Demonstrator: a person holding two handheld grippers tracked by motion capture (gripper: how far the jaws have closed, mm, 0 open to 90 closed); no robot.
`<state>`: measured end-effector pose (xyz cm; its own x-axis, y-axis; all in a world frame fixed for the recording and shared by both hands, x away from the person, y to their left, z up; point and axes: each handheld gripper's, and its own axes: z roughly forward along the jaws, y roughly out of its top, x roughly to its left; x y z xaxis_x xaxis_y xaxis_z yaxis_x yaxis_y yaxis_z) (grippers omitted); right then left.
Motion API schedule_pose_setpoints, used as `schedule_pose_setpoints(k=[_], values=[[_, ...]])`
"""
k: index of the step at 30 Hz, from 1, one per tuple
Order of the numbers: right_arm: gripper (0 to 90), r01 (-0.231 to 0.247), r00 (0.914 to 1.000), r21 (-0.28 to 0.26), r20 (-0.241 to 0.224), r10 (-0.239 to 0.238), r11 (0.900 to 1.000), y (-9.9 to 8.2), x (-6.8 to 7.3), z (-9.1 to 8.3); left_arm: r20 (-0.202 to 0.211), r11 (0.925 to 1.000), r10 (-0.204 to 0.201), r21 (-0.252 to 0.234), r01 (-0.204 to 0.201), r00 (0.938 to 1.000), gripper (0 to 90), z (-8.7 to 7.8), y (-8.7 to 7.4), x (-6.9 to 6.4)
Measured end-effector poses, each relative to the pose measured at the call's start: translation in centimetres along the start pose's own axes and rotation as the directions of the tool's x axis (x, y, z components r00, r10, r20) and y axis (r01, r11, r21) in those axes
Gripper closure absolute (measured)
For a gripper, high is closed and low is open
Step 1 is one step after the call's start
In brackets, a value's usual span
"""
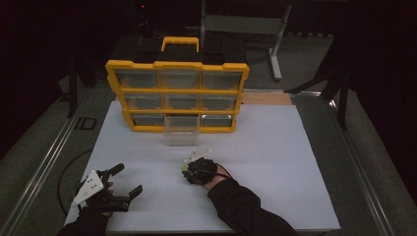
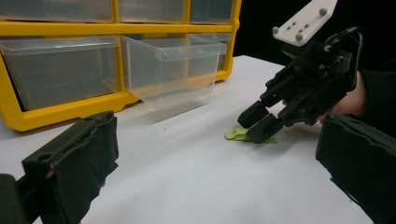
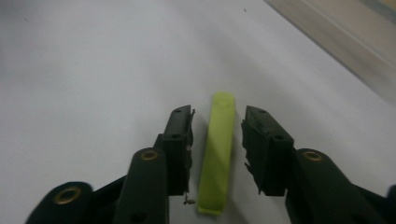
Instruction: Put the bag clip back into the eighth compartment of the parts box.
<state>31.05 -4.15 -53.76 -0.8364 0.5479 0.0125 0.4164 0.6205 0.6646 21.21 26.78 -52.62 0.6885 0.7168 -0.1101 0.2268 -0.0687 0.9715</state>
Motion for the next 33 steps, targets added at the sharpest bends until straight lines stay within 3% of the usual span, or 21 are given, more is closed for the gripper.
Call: schedule_pose_setpoints(k=[12, 16, 21, 33], values=[[78.2, -0.037, 0.9993, 0.047, 0.005, 0.037, 0.9982, 0.2, -0.1, 0.2, -0.002, 1.0000, -0.001, 0.002, 0.001, 1.0000, 0.0, 0.0, 0.0, 0.0], [78.6, 0.009, 0.9999, 0.059, 0.009, -0.010, 0.9982, 0.4, 0.0, 0.2, -0.002, 1.0000, 0.002, 0.006, -0.002, 1.0000, 0.0, 0.0, 0.0, 0.0], [78.6, 0.027, 0.9996, 0.067, 0.004, -0.027, 0.9974, 0.4, 0.0, -0.2, -0.001, 0.9999, 0.002, 0.011, -0.002, 1.0000, 0.0, 0.1, 0.0, 0.0], [78.6, 0.086, 0.9960, 0.069, -0.029, -0.084, 0.9939, 1.5, -0.3, -2.9, -0.008, 0.9999, 0.001, 0.013, 0.000, 1.0000, 0.0, 0.1, 0.0, 0.0]])
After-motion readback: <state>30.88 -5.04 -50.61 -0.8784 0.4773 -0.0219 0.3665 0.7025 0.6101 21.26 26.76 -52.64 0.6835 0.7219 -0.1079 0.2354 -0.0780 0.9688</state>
